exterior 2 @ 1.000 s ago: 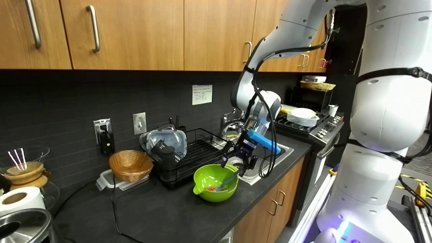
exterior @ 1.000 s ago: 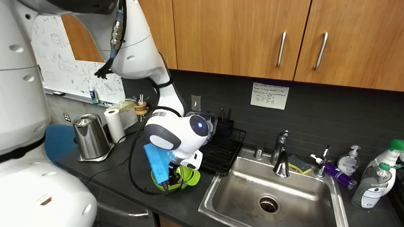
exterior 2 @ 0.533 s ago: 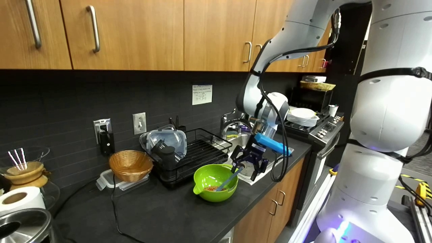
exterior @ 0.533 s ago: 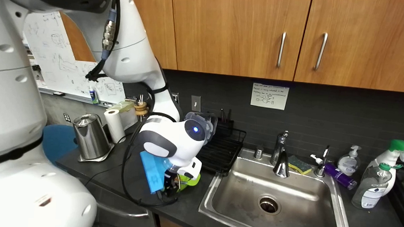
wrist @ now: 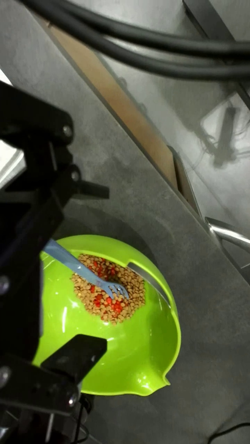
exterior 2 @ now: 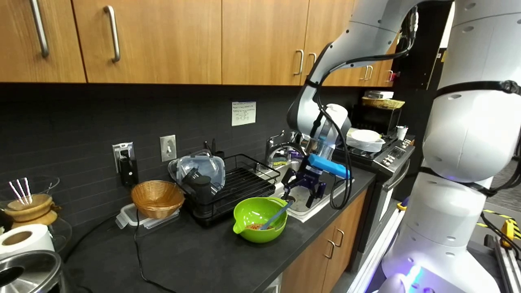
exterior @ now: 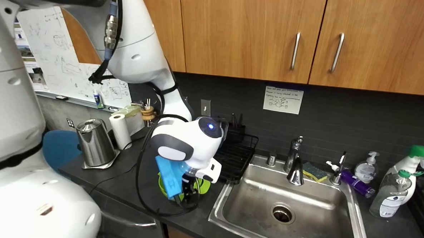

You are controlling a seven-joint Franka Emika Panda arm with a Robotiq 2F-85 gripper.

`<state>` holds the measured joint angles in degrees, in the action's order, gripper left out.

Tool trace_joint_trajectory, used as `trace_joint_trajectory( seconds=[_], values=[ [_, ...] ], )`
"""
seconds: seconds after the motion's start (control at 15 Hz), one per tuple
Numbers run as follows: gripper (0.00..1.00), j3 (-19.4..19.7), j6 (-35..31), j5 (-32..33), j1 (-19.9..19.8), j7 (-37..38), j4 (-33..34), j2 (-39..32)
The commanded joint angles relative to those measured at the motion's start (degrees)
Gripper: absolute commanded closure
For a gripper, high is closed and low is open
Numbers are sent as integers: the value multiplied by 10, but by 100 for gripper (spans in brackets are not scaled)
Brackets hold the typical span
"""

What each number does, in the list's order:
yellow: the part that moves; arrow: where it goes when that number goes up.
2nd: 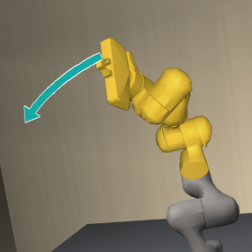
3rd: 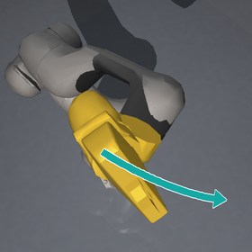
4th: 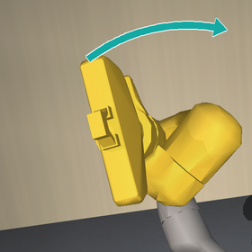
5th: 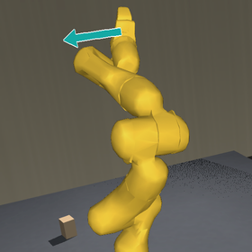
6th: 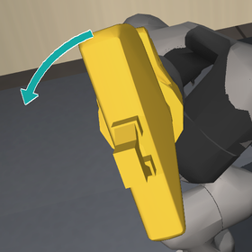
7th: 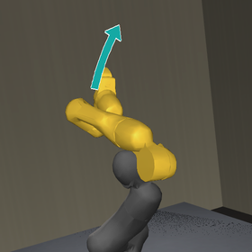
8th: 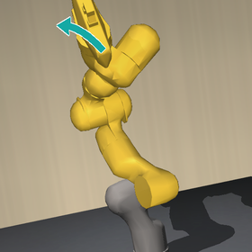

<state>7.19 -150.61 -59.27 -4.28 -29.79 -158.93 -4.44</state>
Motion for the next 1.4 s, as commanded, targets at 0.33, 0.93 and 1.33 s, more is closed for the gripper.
trace_joint_trajectory(
  seconds=[0.33,0.93,1.33],
  values=[
    [0,12,1,33,0,-4,1,19],
    [0,11,2,35,1,-8,-1,27],
    [0,11,2,35,1,-8,-1,27]
  ],
)
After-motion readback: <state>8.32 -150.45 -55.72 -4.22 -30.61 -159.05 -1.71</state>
